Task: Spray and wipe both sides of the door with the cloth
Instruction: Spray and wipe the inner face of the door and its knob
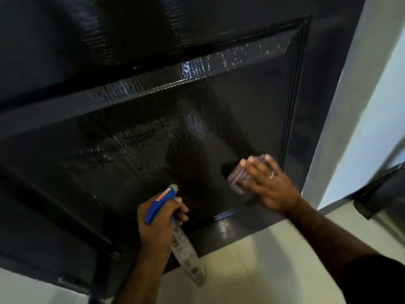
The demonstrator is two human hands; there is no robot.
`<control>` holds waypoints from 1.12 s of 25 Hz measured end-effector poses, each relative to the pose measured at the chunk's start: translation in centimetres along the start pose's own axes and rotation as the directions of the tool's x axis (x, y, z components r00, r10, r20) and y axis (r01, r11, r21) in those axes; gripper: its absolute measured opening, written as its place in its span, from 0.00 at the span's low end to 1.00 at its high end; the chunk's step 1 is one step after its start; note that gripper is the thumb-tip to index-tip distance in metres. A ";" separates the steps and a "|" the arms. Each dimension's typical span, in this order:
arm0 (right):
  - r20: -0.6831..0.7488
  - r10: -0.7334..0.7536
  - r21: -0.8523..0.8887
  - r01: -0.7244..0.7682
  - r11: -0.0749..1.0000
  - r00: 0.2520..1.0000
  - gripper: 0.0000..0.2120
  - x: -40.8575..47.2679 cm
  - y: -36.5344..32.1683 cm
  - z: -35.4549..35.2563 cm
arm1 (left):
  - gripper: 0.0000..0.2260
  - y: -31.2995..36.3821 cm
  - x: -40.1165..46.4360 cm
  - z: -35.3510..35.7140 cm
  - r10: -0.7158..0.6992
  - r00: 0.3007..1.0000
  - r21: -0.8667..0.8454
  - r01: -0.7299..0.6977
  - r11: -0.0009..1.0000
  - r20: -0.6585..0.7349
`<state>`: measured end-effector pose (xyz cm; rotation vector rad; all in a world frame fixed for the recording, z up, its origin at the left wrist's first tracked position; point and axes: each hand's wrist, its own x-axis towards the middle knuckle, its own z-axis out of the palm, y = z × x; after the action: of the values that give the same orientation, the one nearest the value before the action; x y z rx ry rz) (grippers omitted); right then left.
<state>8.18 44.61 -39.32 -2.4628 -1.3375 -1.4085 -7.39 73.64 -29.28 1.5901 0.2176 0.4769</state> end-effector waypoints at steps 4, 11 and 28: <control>-0.340 0.501 0.181 -0.467 0.865 0.796 0.26 11.8 -0.2 -2.8 | 0.10 -0.7 0.3 1.2 -0.054 0.998 0.008 0.054 0.999 0.014; 0.033 -0.301 0.039 0.299 0.953 0.953 0.33 6.7 -5.9 0.7 | 0.11 -2.4 -0.7 -1.9 -0.087 0.990 0.025 0.090 0.996 -0.114; 0.067 -0.448 -0.023 0.450 0.893 0.892 0.44 10.3 -6.6 -1.0 | 0.08 -2.5 -2.7 -8.8 -0.123 0.953 -0.098 0.099 0.990 -0.276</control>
<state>5.46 55.28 -33.96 -2.3261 -2.0140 -1.4460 -13.19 80.71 -32.04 1.4163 0.4947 0.6165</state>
